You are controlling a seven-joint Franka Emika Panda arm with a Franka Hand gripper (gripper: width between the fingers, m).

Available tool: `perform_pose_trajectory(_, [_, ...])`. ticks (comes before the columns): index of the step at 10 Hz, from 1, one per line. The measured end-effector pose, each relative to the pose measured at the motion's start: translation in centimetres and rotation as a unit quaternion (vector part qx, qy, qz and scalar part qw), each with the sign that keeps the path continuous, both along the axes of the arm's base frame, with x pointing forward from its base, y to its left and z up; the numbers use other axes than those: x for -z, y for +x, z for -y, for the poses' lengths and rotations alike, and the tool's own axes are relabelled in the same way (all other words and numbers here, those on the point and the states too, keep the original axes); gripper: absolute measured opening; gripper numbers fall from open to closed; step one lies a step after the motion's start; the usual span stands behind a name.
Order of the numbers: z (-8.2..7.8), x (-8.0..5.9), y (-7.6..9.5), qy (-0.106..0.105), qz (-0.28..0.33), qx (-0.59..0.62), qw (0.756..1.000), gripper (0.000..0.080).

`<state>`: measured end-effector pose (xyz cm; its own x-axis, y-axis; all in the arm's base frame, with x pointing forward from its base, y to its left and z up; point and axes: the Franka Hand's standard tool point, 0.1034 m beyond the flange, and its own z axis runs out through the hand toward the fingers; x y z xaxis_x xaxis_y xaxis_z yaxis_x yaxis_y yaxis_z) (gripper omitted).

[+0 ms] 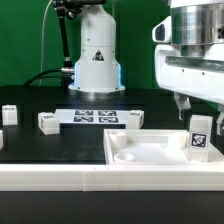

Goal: Assemble one leg

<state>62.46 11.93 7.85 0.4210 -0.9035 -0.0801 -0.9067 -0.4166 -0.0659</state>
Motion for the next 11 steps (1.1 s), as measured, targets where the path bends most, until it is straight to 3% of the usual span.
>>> perform_pose_trajectory(3, [-0.3,0.7,-0.4,-0.016,0.003,-0.132,0.991,0.0649])
perform_pose_trajectory(6, [0.1,1.2,-0.7,-0.03,0.002,-0.253,0.967,0.0649])
perform_pose_trajectory(11, [1.0,1.1,-0.4,-0.031,0.011,-0.353,0.935,0.0649])
